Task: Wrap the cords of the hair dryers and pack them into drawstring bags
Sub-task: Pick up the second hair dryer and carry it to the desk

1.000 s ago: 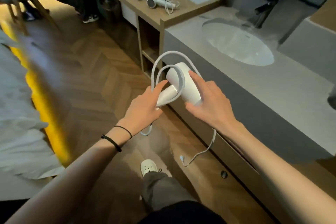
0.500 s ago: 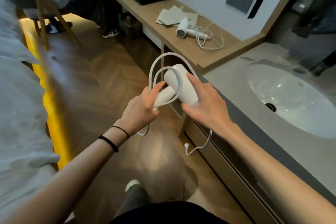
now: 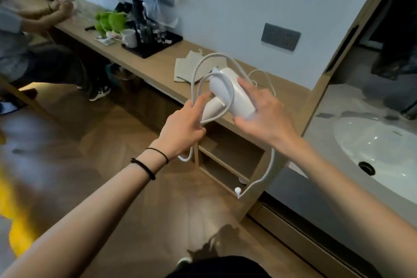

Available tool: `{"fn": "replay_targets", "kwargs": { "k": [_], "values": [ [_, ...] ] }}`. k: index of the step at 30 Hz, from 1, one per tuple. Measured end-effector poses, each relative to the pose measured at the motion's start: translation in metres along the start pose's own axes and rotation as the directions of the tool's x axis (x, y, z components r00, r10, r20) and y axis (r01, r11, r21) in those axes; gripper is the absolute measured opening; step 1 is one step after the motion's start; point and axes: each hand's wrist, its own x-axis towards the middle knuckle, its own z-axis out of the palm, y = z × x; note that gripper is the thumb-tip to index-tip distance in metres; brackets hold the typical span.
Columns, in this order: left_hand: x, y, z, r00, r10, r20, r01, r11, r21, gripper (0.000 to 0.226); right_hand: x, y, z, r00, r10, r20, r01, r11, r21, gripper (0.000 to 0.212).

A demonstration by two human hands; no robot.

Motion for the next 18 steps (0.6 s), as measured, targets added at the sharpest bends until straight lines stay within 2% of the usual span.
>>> {"fn": "replay_targets", "kwargs": {
  "k": [10, 18],
  "values": [
    [0.181, -0.052, -0.013, 0.983, 0.182, -0.039, -0.184, 0.98, -0.079, 0.083, 0.16, 0.018, -0.013, 0.988, 0.031, -0.15, -0.058, 0.982, -0.178, 0.082],
    [0.323, -0.059, -0.012, 0.972, 0.205, -0.119, -0.214, 0.974, -0.073, 0.081, 0.286, 0.06, -0.039, 0.979, -0.017, -0.204, -0.05, 0.947, -0.319, 0.082]
  ]
}}
